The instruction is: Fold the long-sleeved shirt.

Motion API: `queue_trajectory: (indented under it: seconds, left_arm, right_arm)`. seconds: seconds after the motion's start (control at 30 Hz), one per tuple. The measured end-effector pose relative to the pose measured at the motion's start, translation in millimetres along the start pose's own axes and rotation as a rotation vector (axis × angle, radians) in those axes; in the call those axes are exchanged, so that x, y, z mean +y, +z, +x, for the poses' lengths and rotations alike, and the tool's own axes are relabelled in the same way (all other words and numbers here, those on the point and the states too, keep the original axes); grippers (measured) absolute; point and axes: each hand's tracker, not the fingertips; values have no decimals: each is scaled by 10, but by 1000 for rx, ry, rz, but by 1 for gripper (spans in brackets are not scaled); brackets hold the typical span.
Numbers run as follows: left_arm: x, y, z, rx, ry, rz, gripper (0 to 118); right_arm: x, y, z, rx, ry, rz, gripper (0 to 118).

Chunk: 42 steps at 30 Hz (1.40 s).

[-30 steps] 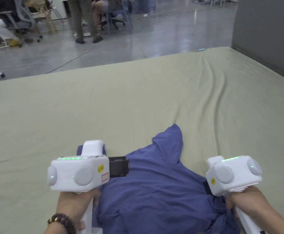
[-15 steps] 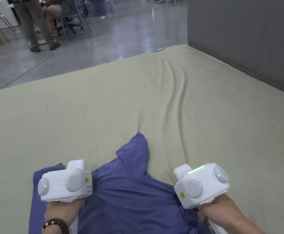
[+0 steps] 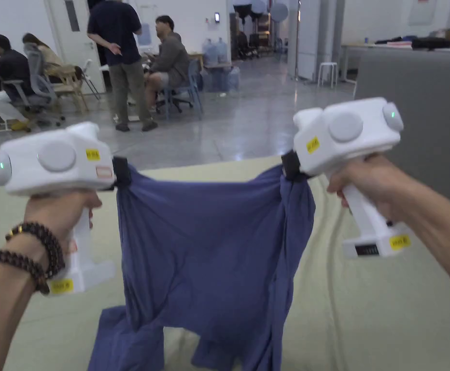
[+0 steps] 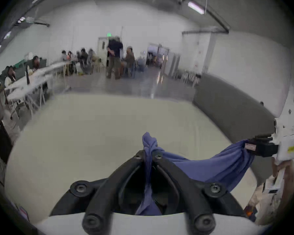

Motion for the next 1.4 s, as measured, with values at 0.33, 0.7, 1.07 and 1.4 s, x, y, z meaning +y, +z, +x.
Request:
queue_trajectory:
  seconds: [0.33,0.7,1.07,1.4]
  left_arm:
    - [1918,770,281,98,-45,295,0]
    - [989,20,-7,166,-11,138,0]
    - [-1000,-781,-588,122,121,-160,0]
    - [-1649,439,-618,15,165,-117,0]
  right_arm:
    - [2062,690,-130,-75,-63,241,4]
    - [1245,-111,-213,-36,-108,109,4]
    - [-672,-1420,-251,-11,-208,-211,4]
    - [-1790,-268,-622,51,-130,-109,4]
